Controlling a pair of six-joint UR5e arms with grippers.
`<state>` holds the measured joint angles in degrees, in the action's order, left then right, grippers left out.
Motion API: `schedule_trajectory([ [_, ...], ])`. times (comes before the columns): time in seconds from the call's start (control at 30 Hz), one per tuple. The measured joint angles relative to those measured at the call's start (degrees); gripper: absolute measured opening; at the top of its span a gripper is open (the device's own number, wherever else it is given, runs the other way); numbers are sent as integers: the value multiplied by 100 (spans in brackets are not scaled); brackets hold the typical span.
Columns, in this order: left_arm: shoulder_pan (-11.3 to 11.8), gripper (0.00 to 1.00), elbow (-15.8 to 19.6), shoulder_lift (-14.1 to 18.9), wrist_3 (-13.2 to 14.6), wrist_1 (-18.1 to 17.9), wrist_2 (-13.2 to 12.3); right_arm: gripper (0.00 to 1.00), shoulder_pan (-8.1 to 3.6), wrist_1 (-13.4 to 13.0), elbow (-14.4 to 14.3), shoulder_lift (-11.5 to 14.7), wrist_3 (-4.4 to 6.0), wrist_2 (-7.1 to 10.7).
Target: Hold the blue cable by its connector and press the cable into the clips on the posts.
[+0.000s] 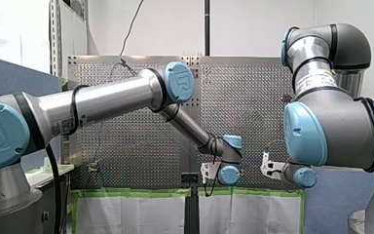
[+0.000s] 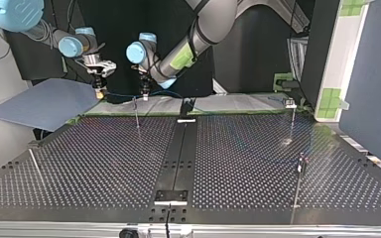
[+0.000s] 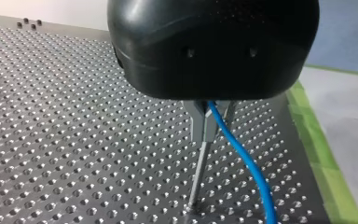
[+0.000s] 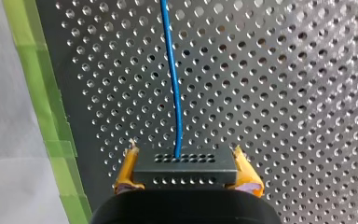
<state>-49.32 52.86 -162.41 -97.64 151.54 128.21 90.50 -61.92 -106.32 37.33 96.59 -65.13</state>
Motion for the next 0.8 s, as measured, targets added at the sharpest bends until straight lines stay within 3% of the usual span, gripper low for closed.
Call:
schedule_trajectory([
  [0.3,83,0,-248,-150,2,101,-129,0,-107,-9,55,-1,202,-7],
  [0.47,75,0,-364,-315,-31,242,-156,0,-136,-14,60,-4,214,-8],
  [0.8,100,0,-349,-345,-106,246,-181,0,-149,-21,77,-6,198,-30],
])
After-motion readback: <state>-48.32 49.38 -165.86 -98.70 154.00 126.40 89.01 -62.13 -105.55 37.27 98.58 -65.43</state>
